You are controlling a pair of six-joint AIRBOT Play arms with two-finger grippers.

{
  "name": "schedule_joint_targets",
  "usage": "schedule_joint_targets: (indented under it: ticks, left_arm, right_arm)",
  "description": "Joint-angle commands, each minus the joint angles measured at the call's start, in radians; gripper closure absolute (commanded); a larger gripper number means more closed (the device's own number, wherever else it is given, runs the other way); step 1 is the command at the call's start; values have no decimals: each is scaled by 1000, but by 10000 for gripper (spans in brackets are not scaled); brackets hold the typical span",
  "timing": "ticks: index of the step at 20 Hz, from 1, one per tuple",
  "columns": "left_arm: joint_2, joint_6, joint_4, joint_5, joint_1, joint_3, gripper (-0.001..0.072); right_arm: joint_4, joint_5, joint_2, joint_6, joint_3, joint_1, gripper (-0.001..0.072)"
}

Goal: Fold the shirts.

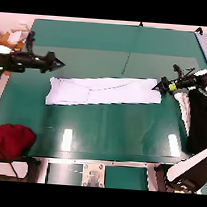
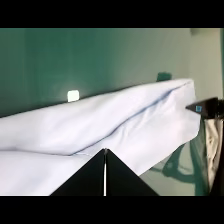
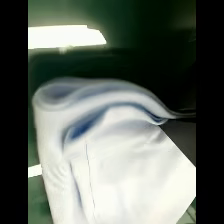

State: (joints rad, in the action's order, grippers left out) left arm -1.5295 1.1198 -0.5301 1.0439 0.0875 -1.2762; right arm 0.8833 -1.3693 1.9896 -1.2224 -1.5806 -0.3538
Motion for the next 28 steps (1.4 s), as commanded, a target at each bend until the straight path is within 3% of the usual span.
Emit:
schedule_joint_targets:
  ticks: [1,5,9,15,20,22,24,28]
  left_arm:
    - [-18,5,-50,-135,-184,-2,684]
    - [-142,36,-45,-283,-394,-15,684]
    - [-322,118,-48,-296,-548,-161,684]
    - [-496,402,-278,-225,-648,-430,684]
    - [-519,426,-271,-196,-664,-483,684]
    - [-518,414,-280,-98,-647,-525,684]
    - [-509,409,-347,92,-599,-610,684]
    - [-487,499,-715,569,-460,-811,684]
  right_arm:
    - [7,-29,6,16,-31,27,697]
    - [7,-214,-87,-1,-120,26,697]
    - [-45,-292,-259,-8,-177,37,697]
    - [-129,-343,-428,-8,-242,56,697]
    - [-140,-345,-447,-19,-242,59,697]
    - [-143,-345,-447,-27,-242,59,696]
    - [-191,-346,-447,-56,-242,59,696]
    - [-333,-302,-447,-101,-241,156,696]
